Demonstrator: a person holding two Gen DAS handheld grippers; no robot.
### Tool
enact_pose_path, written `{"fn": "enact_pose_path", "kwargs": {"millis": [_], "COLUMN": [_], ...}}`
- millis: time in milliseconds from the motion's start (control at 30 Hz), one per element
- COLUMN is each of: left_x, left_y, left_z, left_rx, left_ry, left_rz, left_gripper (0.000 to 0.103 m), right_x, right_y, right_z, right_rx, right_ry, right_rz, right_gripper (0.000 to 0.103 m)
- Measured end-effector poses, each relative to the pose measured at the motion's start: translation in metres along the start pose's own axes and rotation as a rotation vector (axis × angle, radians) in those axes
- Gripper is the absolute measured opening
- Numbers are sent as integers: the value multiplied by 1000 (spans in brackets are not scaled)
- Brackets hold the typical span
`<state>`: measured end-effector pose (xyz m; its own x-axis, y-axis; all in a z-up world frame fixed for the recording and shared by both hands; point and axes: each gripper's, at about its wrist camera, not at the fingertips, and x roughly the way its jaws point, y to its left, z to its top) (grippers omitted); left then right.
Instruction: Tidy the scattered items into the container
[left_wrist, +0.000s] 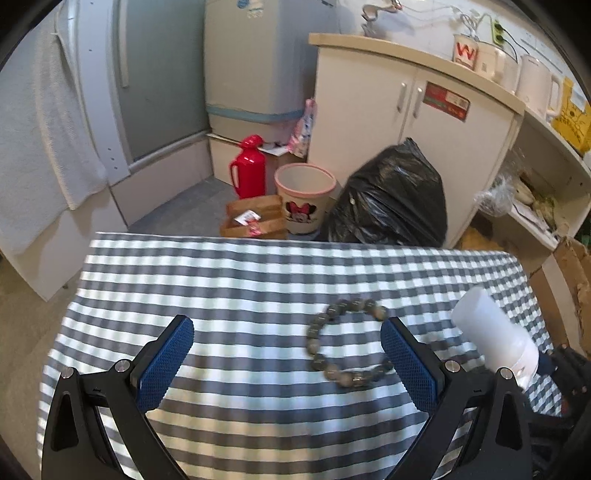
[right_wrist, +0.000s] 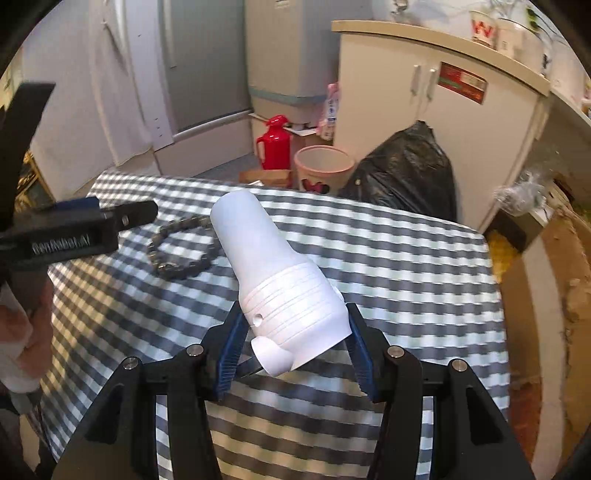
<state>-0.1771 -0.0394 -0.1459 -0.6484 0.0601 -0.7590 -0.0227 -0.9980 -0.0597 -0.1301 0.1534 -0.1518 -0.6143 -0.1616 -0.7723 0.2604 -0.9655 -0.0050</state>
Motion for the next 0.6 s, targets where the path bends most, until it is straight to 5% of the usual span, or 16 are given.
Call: {"fn": "enact_pose_path", "kwargs": {"millis": [400, 500, 600], "left_x": [46, 52, 48], "left_y": [-38, -38, -41], "left_z": [-11, -14, -14], "left_rx": [53, 54, 77], "left_ry": [97, 107, 101], "left_rz": [-33, -25, -24], "left_gripper": [103, 98, 76], "right_x": [-10, -11, -12], "right_y": [-29, -32, -34], "right_z": [-2, -2, -2], "right_rx": [47, 53, 61], "right_ry": [-26, -32, -37], "right_rz": [-9, -5, -3], "right_gripper": [52, 52, 52]}}
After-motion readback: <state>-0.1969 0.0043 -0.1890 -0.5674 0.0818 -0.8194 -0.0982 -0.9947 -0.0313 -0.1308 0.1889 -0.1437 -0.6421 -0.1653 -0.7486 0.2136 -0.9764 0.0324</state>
